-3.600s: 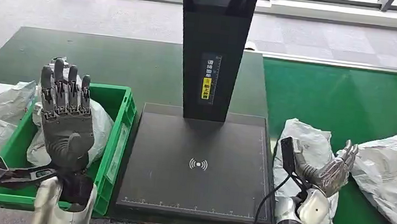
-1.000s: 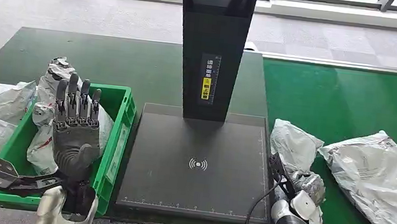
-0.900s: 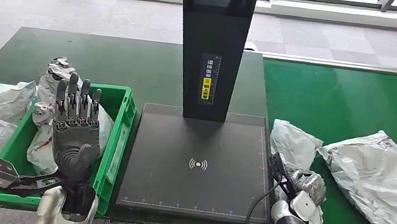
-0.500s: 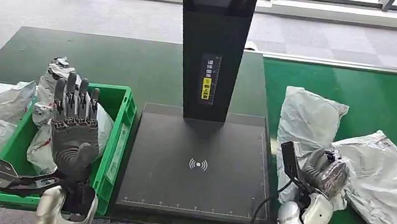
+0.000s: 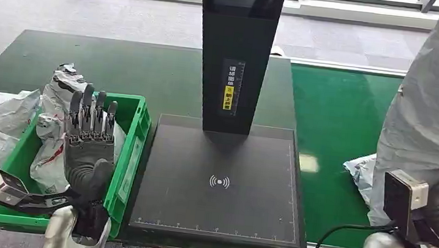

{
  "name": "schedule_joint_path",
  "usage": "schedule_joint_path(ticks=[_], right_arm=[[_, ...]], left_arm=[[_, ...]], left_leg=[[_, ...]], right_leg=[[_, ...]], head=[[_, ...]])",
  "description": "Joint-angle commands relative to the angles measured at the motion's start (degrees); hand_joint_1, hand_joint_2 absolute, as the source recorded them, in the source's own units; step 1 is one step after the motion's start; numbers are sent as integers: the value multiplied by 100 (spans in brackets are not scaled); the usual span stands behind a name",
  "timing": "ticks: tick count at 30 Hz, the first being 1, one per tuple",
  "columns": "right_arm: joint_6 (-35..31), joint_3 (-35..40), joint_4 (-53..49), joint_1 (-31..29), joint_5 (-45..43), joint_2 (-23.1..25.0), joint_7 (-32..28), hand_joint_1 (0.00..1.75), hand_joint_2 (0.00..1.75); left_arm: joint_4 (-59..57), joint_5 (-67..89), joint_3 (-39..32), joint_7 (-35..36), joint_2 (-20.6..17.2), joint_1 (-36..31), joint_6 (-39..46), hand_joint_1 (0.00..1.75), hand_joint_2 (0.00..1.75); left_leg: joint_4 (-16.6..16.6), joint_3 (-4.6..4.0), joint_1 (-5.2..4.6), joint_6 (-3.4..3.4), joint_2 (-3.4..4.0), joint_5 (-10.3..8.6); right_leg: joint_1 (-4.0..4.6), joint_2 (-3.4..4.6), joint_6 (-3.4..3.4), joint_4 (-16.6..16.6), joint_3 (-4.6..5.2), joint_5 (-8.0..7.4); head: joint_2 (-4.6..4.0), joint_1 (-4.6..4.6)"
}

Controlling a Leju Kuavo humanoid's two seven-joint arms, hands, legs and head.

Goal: Moved the parcel from conveyor to table for the left to box.

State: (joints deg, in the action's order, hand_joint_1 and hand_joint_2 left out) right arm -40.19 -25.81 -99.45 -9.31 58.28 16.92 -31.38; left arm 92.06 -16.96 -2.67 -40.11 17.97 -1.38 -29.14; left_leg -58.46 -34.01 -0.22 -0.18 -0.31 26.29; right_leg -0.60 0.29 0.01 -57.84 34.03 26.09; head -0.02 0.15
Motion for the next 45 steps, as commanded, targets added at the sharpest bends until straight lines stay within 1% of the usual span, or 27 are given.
schedule_joint_path(ticks=[1,2,3,4,6,7,8,12,15,18,19,24,25,27,28,29,31,38,39,45], right_arm=[[658,2202,1949,174,-1550,180,-569,175,175],[1258,2460,2155,103,-1743,34,-618,175,175],[1528,2562,2240,50,-1969,40,-667,175,175],[1751,2665,2314,25,-2008,-18,-682,175,175],[2150,2833,2527,-43,-2078,-74,-628,175,175],[2150,2833,2527,-43,-2078,-74,-628,175,175],[2150,2833,2527,-43,-2078,-74,-628,175,175],[2271,2877,2636,-78,-2005,-129,-570,175,175],[2489,3036,2983,-206,-1675,-181,-303,175,175],[2527,3143,3160,-249,-1516,-190,-269,175,175],[2532,3163,3192,-252,-1510,-165,-271,175,175],[2535,3272,3360,-272,-1387,-147,-242,175,175],[2539,3280,3379,-269,-1386,-139,-241,175,175],[2622,3385,3558,-318,-1229,-157,-137,175,175],[2626,3433,3659,-356,-1116,-158,-47,175,175],[2626,3433,3659,-356,-1116,-158,-47,175,175],[2626,3433,3659,-356,-1116,-158,-47,175,175],[2626,3433,3659,-356,-1116,-158,-47,175,175],[2444,3396,3788,-388,-1026,-85,98,0,175],[2397,3291,4021,-507,-1199,-103,42,0,175]], left_arm=[[-81,47,-144,11,203,238,-89,0,175],[-113,58,-167,11,203,226,-159,0,175],[-136,59,-192,11,203,206,-185,0,175],[-142,59,-195,11,203,194,-197,0,175],[-131,60,-204,11,203,189,-195,0,175],[-131,60,-204,11,203,189,-195,0,175],[-131,60,-204,11,203,189,-195,0,175],[-100,60,-200,11,203,209,-187,0,175],[-57,51,-190,11,203,250,-179,0,175],[-45,50,-171,11,203,271,-178,0,175],[-41,50,-165,11,203,274,-174,0,175],[-93,29,-101,11,203,254,-179,0,175],[-100,30,-102,11,203,245,-178,0,175],[-164,36,-91,11,203,204,-199,0,175],[-190,37,-91,11,203,185,-201,0,175],[-190,37,-91,11,203,185,-201,0,175],[-190,37,-91,11,203,185,-201,0,175],[-190,37,-91,11,203,185,-201,0,175],[-202,37,-100,11,203,166,-184,0,175],[-213,69,-119,11,203,142,-184,0,175]], left_leg=[[14,25,10,-6,29,6],[24,40,13,-10,69,9],[15,25,13,-7,55,9],[25,38,14,-10,75,9],[15,26,11,-7,41,4],[26,34,11,-11,47,1],[18,27,13,-11,29,0],[24,30,18,-17,0,-5],[20,26,17,-15,12,-2],[27,31,16,-17,16,-3],[16,16,15,-15,1,-4],[22,22,16,-17,8,-4],[14,11,14,-15,-2,-5],[25,25,15,-17,6,-5],[15,13,15,-16,-3,-5],[27,26,16,-17,8,-6],[15,12,15,-15,1,-5],[21,21,14,-16,3,-4],[20,20,14,-16,0,-5],[16,13,14,-16,0,-7]], right_leg=[[10,26,-3,17,-21,-5],[13,65,-6,28,-24,-15],[13,53,-4,16,-20,-10],[15,72,-5,25,-23,-16],[11,42,-4,10,-17,-7],[11,46,-5,19,-22,-10],[14,28,-5,13,-20,-4],[18,2,-5,21,-30,1],[17,18,-5,17,-26,0],[16,18,-4,22,-30,-2],[15,7,-5,10,-18,2],[15,12,-5,16,-23,0],[13,5,-5,7,-15,3],[15,9,-5,19,-26,0],[14,3,-5,9,-17,3],[16,11,-5,22,-27,-2],[14,5,-5,8,-15,2],[14,5,-4,16,-23,2],[14,3,-4,14,-22,2],[13,4,-5,9,-14,1]], head=[[0,0],[2,2],[0,0],[0,0],[0,0],[2,0],[0,0],[0,0],[0,0],[0,0],[2,0],[0,0],[2,0],[0,0],[0,0],[2,0],[0,0],[0,0],[0,0],[0,0]])
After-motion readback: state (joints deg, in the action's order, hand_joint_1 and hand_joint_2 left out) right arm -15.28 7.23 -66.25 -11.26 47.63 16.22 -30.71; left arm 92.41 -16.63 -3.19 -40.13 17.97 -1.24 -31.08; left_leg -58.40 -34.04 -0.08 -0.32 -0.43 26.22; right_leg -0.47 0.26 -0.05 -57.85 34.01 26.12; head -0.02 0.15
